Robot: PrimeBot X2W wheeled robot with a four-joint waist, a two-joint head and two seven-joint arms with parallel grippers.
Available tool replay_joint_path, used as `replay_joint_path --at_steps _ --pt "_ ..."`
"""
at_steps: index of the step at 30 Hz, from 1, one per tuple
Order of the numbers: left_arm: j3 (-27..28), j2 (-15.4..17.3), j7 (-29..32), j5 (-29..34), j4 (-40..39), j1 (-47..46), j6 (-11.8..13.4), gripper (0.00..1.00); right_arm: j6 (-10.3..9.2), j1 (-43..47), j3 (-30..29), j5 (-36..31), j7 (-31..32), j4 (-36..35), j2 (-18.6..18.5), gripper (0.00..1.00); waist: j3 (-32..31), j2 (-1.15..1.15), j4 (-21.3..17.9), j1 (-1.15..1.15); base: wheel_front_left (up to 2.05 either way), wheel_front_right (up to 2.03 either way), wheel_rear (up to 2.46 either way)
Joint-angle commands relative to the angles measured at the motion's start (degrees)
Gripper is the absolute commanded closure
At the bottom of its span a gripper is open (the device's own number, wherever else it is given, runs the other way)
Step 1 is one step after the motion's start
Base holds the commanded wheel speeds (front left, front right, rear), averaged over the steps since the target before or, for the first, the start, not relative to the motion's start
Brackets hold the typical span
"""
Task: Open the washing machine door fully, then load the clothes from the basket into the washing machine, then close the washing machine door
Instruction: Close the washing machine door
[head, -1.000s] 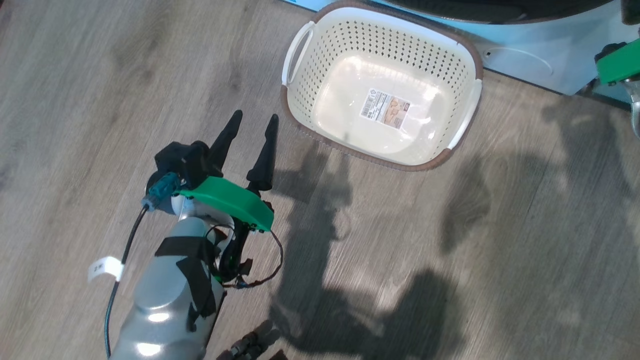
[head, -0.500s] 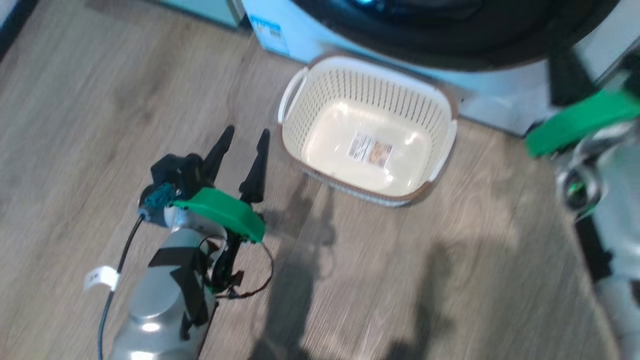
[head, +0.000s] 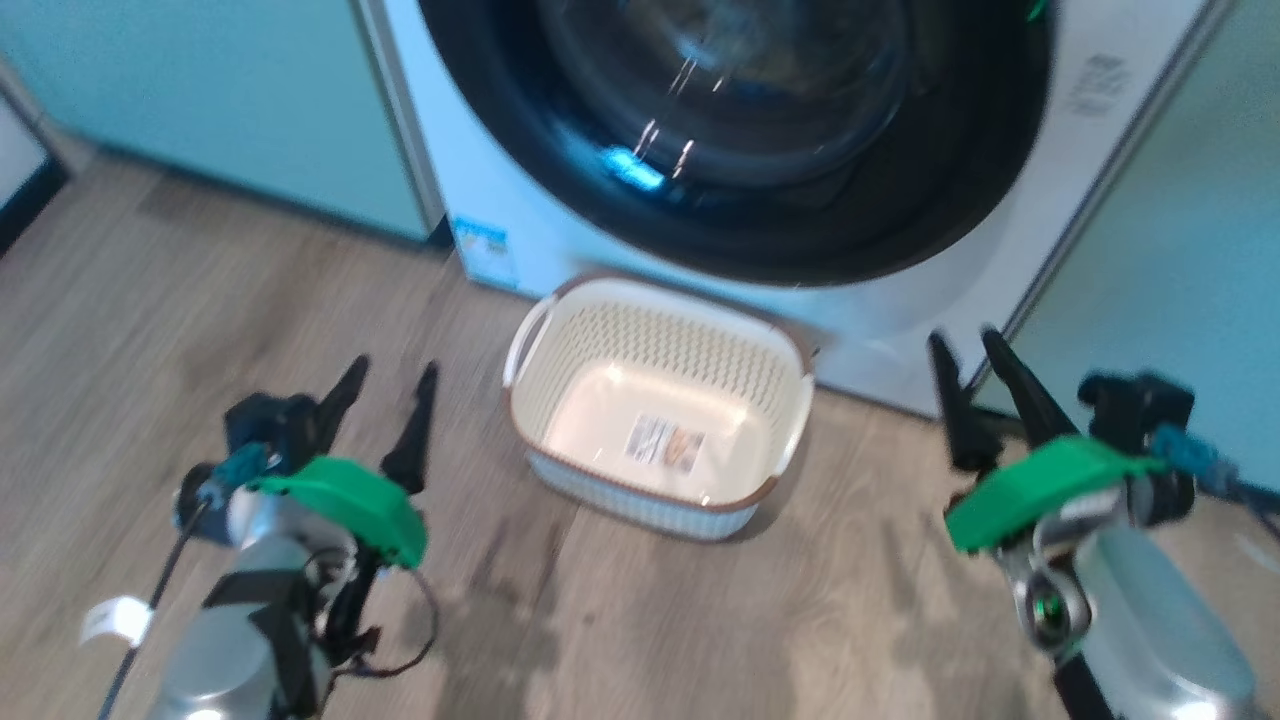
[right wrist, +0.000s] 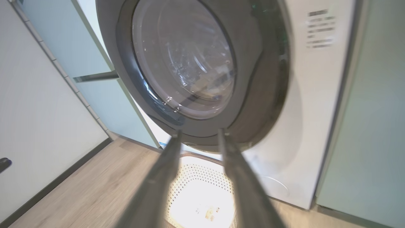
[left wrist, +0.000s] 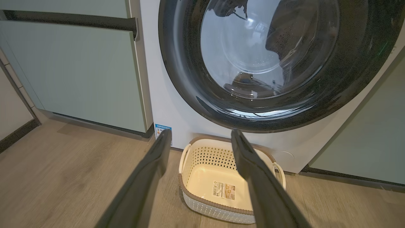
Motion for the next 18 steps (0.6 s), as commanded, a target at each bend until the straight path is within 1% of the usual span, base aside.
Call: replay_joint_path --at_steps 1,5,12,18 --pt "1.98 2.44 -0.36 -0.42 -1.39 -1.31 -0.04 0.0 -0.19 -0.43 0.08 -0.32 -0.33 -2.12 0.65 0.0 -3.45 -0.01 -2.83 0.01 0.0 0.0 0.0" --pt "2.61 3.97 -0.36 -2.56 -2.26 0.06 -0.04 0.0 -0.19 3.49 -2.89 -1.84 -0.33 -5.26 0.71 0.0 -5.4 -0.01 -5.0 0.01 0.0 0.0 0.0" --pt "2.5 6.17 -0.36 -4.04 -3.6 3.15 -0.04 0.0 -0.19 11.93 -8.89 -6.44 -0.33 -11.17 0.74 0.0 -7.8 -0.01 -8.25 0.01 0.0 0.0 0.0" --pt "3.86 6.88 -0.36 -4.27 -4.29 5.61 -0.04 0.0 -0.19 17.48 -13.78 -8.81 -0.33 -14.77 0.5 0.0 -9.06 -0.01 -10.6 0.01 0.0 0.0 0.0"
